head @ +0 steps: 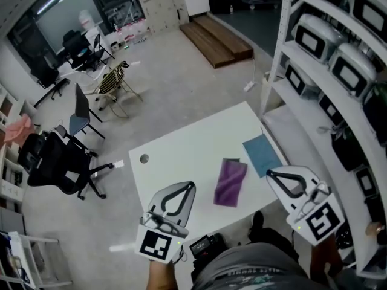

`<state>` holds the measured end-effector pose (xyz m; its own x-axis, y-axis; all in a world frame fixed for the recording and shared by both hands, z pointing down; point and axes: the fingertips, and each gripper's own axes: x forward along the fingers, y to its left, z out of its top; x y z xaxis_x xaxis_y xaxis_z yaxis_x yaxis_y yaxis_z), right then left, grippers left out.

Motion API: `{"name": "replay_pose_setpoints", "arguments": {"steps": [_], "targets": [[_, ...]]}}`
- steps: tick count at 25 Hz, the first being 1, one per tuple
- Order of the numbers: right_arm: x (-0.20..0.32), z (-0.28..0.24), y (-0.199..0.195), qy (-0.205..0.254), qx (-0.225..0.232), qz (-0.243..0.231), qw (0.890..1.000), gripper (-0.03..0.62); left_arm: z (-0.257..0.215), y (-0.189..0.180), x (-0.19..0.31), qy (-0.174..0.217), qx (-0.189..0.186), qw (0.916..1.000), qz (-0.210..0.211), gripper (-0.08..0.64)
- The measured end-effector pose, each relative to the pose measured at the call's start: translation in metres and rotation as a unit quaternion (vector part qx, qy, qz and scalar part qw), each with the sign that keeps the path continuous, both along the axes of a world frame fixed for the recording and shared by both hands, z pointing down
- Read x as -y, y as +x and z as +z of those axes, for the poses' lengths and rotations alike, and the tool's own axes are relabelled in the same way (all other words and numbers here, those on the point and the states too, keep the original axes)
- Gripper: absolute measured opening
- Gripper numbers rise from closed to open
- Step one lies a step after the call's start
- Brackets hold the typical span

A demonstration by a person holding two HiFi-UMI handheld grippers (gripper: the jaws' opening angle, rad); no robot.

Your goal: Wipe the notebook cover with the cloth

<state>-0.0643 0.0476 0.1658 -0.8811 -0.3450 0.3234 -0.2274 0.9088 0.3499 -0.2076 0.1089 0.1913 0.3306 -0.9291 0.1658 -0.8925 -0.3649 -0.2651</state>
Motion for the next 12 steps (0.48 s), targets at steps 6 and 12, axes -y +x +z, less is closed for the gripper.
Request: {"name": "replay_pose_setpoints", "arguments": {"steps": [6, 12], "targets": [[-0.022, -0.002, -0.005, 0.003, -0.002, 0.007, 1.000, 0.029, 0.000, -0.009, -0.022, 0.004, -0.003, 1.0000, 0.003, 0.003], [-0.038, -0.001, -0.009, 0.007, -0.008, 0.012, 1.000, 0.029, -0.001, -0.011, -0.034, 0.008, -0.009, 0.9998, 0.013, 0.003]]}}
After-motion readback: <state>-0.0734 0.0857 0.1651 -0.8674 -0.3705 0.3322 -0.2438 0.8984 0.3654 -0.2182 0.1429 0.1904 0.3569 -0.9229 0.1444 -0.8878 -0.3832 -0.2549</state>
